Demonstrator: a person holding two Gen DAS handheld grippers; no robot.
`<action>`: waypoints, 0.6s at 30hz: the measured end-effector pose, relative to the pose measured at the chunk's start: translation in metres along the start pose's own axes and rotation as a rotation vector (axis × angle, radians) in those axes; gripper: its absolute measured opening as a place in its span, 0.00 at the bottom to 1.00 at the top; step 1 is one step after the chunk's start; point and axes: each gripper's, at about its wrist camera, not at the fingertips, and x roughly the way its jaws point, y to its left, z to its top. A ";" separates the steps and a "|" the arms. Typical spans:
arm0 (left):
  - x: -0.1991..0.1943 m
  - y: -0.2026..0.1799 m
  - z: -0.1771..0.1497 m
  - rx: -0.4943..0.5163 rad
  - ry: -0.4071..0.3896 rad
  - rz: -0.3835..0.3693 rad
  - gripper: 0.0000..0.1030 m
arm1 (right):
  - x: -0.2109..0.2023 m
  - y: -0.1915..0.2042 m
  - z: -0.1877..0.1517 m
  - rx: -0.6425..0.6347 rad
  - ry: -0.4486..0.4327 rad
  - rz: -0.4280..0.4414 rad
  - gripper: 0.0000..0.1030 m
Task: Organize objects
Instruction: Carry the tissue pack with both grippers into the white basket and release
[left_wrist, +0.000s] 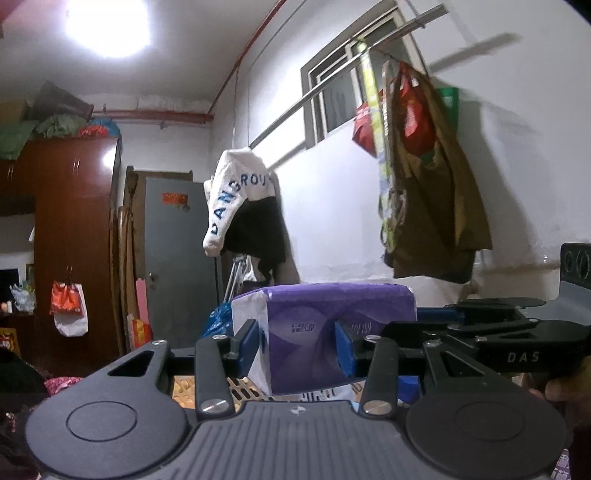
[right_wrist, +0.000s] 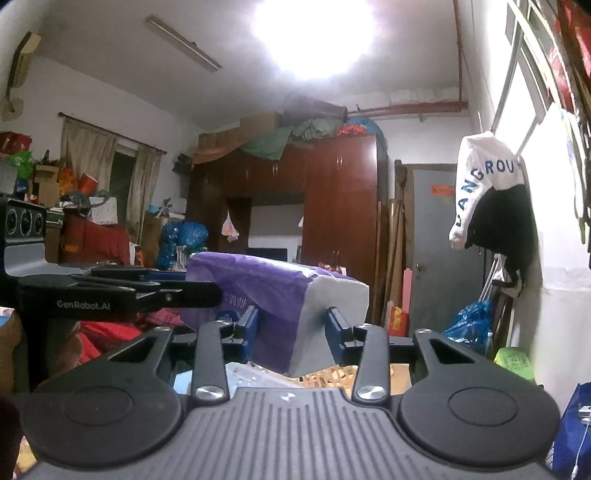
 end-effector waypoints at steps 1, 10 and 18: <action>0.007 0.002 0.001 0.006 0.013 0.006 0.46 | 0.007 -0.005 0.000 0.011 0.010 0.001 0.41; 0.084 0.055 -0.013 -0.096 0.181 0.036 0.46 | 0.075 -0.034 -0.016 0.112 0.192 -0.020 0.41; 0.152 0.105 -0.044 -0.242 0.400 0.063 0.46 | 0.135 -0.045 -0.044 0.161 0.409 -0.060 0.40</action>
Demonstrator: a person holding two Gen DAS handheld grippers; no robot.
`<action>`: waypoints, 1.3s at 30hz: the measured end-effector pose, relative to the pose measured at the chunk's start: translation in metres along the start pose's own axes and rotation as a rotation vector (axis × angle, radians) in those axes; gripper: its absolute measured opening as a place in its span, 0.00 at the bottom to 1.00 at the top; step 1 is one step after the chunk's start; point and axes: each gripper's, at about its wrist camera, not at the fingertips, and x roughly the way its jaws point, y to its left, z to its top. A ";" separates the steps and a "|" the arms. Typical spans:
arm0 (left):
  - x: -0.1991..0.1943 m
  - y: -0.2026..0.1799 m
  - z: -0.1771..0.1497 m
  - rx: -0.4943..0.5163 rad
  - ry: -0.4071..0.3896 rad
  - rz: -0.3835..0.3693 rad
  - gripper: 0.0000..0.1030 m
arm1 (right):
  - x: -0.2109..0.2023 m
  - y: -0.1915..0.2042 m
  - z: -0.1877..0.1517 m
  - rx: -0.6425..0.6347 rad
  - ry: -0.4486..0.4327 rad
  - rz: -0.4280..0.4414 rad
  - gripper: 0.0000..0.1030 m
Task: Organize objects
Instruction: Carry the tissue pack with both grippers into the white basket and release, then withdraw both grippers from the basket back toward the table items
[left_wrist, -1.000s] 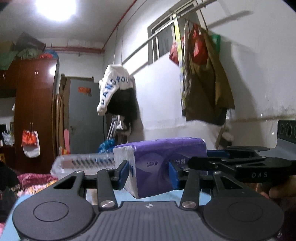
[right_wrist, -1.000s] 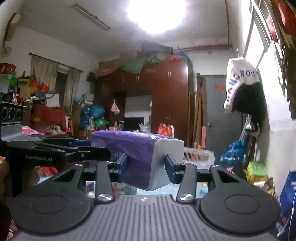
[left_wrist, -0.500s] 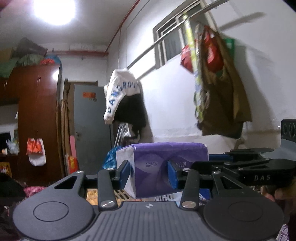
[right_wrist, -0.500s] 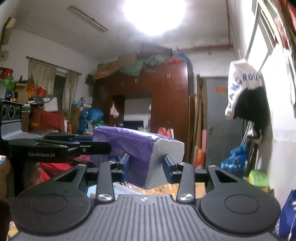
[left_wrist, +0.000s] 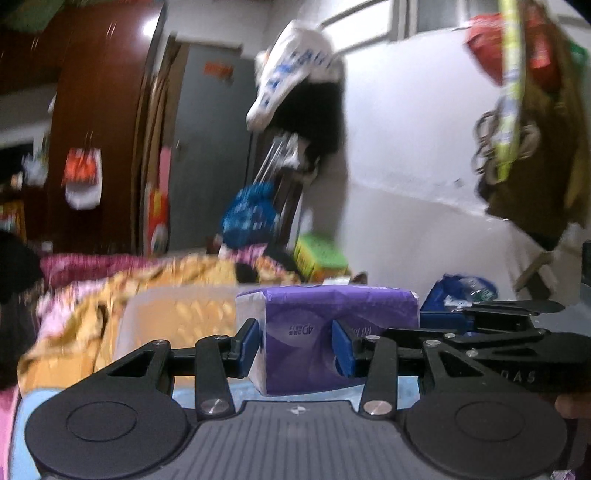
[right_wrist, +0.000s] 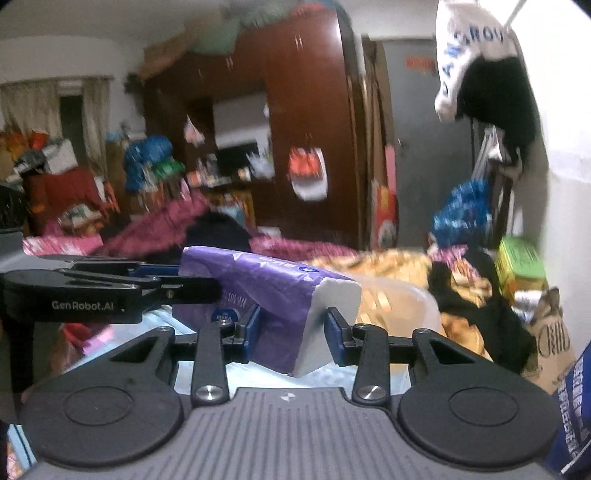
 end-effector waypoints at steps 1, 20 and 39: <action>0.008 0.004 0.001 -0.018 0.025 0.003 0.46 | 0.003 -0.001 -0.001 0.001 0.021 -0.010 0.40; 0.040 0.002 -0.011 -0.014 0.223 0.098 0.54 | 0.029 -0.012 0.005 0.057 0.250 -0.065 0.43; -0.156 -0.046 -0.016 0.091 -0.195 0.143 0.89 | -0.122 0.039 -0.015 -0.021 -0.268 -0.152 1.00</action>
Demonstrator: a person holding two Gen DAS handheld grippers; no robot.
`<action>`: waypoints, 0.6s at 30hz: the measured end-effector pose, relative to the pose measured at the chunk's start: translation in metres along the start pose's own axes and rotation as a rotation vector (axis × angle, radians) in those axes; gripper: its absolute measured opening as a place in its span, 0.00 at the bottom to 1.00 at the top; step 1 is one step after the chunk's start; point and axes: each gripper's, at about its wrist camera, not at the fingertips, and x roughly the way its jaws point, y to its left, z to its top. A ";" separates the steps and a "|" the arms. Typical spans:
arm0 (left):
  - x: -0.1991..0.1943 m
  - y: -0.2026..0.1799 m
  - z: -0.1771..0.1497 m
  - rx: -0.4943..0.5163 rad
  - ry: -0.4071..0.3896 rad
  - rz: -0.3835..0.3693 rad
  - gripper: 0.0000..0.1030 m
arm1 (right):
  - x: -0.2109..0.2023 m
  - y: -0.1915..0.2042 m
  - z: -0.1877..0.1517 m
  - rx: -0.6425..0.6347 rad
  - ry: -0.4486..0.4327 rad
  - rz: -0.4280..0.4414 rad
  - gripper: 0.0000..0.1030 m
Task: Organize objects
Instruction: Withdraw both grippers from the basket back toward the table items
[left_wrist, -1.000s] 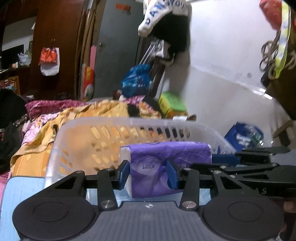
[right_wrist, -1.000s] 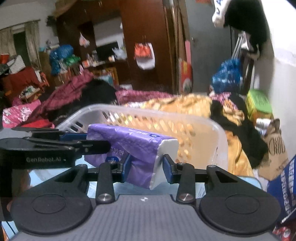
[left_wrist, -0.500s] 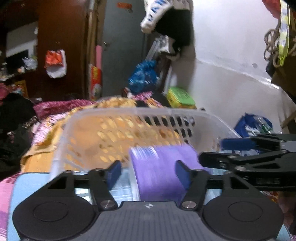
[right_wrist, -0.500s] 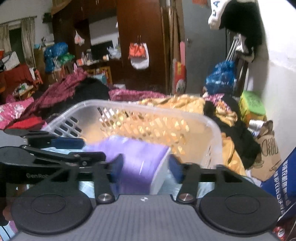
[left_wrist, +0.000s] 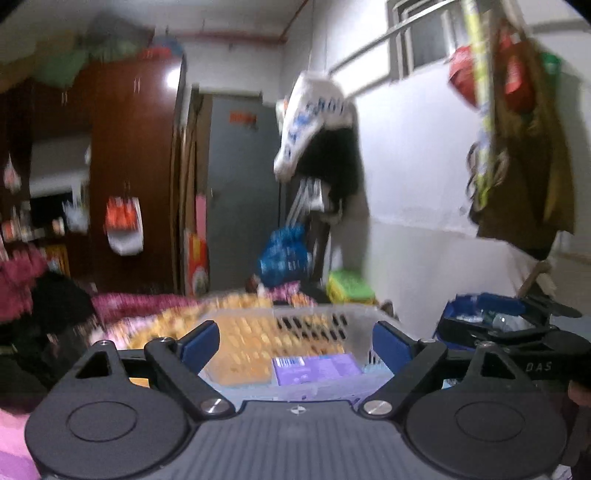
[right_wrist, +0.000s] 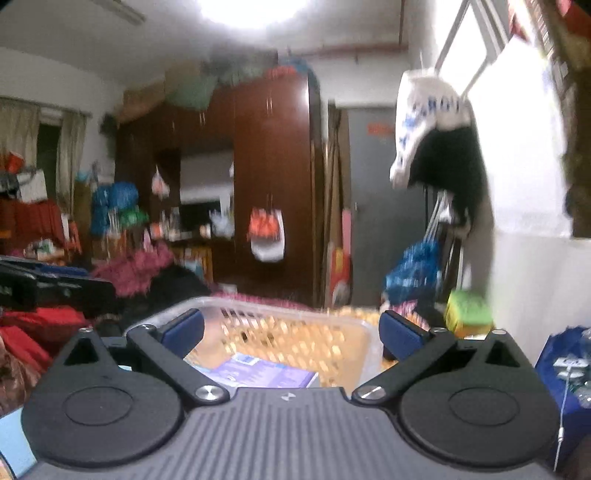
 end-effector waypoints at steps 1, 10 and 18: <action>-0.014 -0.004 0.000 0.022 -0.020 0.003 0.90 | -0.011 0.000 -0.001 0.005 -0.023 0.004 1.00; -0.074 -0.025 -0.045 0.092 -0.077 0.023 0.94 | -0.058 -0.005 -0.035 0.033 -0.076 0.015 1.00; -0.055 -0.009 -0.133 0.038 0.020 0.021 0.94 | -0.057 -0.006 -0.120 0.145 0.015 0.052 1.00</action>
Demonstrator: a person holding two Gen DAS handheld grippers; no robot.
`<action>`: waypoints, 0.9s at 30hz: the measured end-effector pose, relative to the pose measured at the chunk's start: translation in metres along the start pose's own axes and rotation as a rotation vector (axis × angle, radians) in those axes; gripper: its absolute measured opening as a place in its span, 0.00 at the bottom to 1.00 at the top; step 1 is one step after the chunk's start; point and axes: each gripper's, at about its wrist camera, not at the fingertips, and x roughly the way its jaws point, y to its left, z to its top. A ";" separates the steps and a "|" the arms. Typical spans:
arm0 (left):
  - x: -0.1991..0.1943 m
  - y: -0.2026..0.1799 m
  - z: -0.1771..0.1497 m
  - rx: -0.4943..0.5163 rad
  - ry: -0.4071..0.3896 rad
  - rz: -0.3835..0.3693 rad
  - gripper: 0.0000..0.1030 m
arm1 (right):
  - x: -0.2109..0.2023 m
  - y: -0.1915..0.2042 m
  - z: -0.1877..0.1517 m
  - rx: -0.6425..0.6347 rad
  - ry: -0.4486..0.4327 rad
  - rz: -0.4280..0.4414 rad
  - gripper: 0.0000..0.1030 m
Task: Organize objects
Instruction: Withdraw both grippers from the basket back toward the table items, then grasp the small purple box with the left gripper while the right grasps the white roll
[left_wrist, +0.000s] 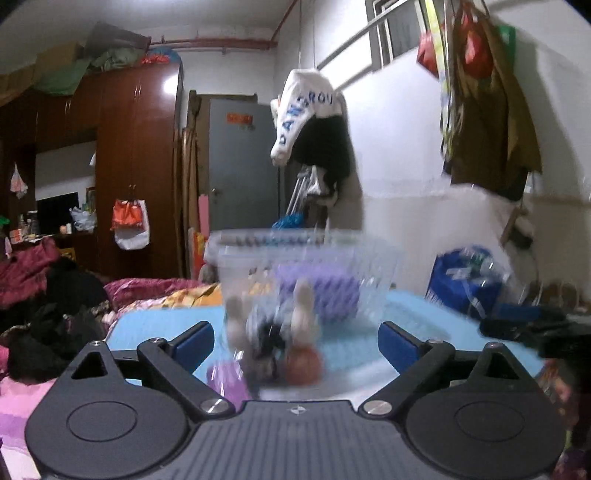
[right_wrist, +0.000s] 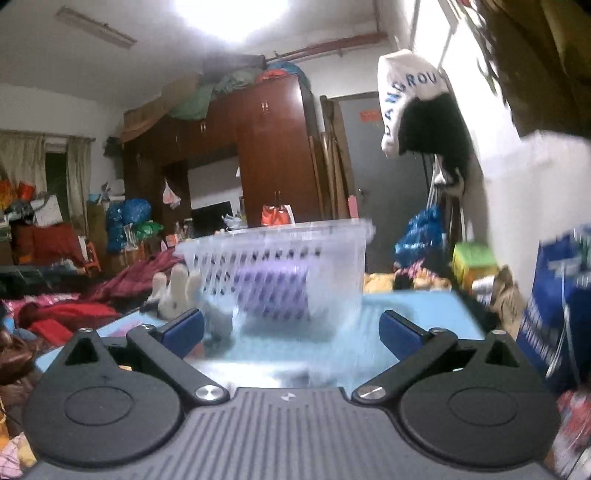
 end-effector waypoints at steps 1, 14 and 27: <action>0.001 0.001 -0.007 -0.005 0.001 0.020 0.94 | 0.002 -0.002 -0.006 0.011 0.011 0.004 1.00; 0.027 0.031 -0.044 -0.079 0.040 0.142 0.94 | 0.016 0.021 -0.036 -0.041 0.090 -0.024 1.00; 0.035 0.039 -0.061 -0.084 0.047 0.184 0.94 | 0.013 0.030 -0.052 -0.095 0.112 -0.030 0.77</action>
